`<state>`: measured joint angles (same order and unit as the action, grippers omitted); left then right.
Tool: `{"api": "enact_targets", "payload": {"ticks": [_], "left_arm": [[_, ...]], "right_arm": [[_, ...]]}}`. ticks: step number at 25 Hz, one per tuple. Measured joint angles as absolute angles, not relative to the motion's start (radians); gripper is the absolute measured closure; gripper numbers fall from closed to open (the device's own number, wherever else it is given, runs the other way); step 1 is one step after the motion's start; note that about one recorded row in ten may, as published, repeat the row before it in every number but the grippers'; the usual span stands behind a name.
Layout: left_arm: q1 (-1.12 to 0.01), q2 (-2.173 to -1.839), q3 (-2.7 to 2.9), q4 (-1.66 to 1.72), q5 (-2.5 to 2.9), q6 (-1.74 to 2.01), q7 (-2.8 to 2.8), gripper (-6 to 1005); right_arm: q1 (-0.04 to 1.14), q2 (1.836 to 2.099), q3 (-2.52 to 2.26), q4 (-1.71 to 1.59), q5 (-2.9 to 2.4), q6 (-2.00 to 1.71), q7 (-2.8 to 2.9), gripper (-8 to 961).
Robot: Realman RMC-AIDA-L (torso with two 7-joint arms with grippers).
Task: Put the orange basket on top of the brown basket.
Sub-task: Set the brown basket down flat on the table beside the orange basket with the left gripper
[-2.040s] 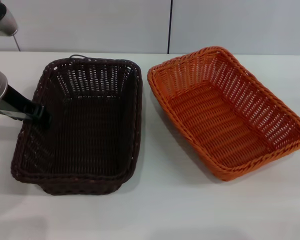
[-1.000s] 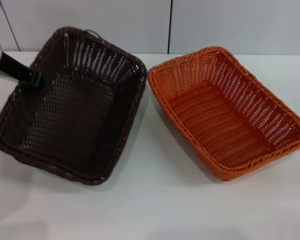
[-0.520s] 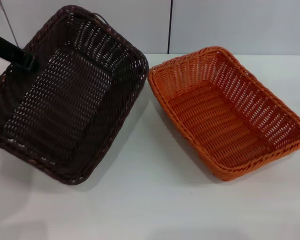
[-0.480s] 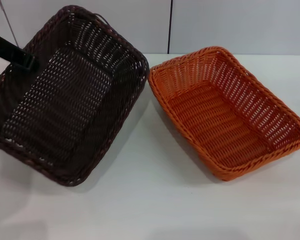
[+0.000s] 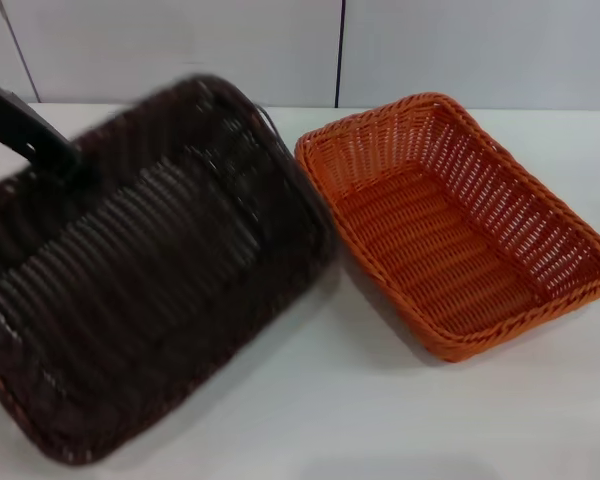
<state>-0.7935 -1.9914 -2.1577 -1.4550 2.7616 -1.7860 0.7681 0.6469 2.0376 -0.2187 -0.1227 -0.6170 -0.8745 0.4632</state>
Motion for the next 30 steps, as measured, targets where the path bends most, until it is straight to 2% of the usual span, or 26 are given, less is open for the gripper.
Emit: {"api": "enact_targets", "payload": {"ticks": [5,6,7,8,10,14,16,23,30], "left_arm": [[-0.814,-1.992,-2.154,-1.397,2.75,-1.802,0.793,837],[-0.867,-2.009,-2.155,-1.253,2.744,-1.782,0.83,837],[-0.867,-2.009,-2.155,-1.253,2.744,-1.782,0.83,837],[-0.93,-2.029,-2.159,-1.105,2.738,-1.718,0.847,837],[-0.93,-2.029,-2.159,-1.105,2.738,-1.718,0.847,837],[-1.036,-2.054,-2.162,-0.918,2.691,-1.6,0.849,836],[-1.061,-2.054,-2.161,-0.862,2.647,-1.557,0.855,836],[-1.093,-2.054,-2.157,-0.79,2.618,-1.48,0.879,837],[-1.075,-2.059,-2.155,-0.801,2.603,-1.476,0.871,833]], "right_arm": [[0.646,2.037,-0.219,-0.122,-0.62,-0.874,0.463,349],[0.646,2.037,-0.219,-0.122,-0.62,-0.874,0.462,349],[0.645,2.037,-0.219,-0.121,-0.62,-0.874,0.462,349],[0.645,2.037,-0.22,-0.121,-0.62,-0.869,0.462,349],[0.644,2.037,-0.22,-0.122,-0.62,-0.865,0.462,349],[0.635,2.037,-0.221,-0.119,-0.622,-0.851,0.461,349],[0.628,2.04,-0.221,-0.116,-0.622,-0.85,0.461,349],[0.613,2.045,-0.221,-0.114,-0.622,-0.85,0.461,349],[0.615,2.046,-0.221,-0.113,-0.623,-0.848,0.46,349]]}}
